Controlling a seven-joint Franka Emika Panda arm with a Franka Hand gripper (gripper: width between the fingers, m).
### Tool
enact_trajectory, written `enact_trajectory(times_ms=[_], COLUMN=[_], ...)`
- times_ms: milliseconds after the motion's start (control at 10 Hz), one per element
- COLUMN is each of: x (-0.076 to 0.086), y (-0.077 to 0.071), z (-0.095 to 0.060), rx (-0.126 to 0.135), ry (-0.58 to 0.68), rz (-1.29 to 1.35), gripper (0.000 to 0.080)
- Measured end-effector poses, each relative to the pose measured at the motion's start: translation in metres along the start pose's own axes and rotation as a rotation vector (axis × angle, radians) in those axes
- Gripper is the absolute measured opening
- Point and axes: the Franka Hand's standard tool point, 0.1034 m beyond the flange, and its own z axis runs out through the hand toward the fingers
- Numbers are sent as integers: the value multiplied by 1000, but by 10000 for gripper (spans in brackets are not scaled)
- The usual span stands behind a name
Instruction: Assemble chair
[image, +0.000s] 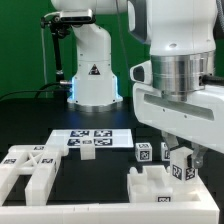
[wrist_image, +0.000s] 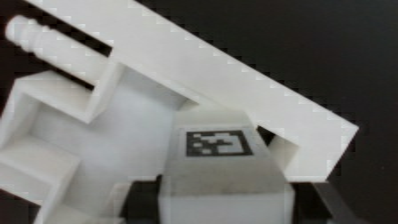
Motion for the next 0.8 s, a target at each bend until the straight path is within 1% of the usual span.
enact_trajectory(times_ms=[100, 200, 300, 400, 500, 700, 800], x=[-2, -2, -1, -3, -2, -2, -2], y=[-1, 0, 0, -1, -1, -1, -1], z=[0, 0, -1, -2, -2, -1, -1], rx=[3, 1, -1, -8, -6, -5, -5], ry=[-8, -9, -11, -14, -14, -14, -14], rz=[54, -13, -113, -187, -216, -430, -471], gripper=[288, 454, 602, 635, 635, 649, 649])
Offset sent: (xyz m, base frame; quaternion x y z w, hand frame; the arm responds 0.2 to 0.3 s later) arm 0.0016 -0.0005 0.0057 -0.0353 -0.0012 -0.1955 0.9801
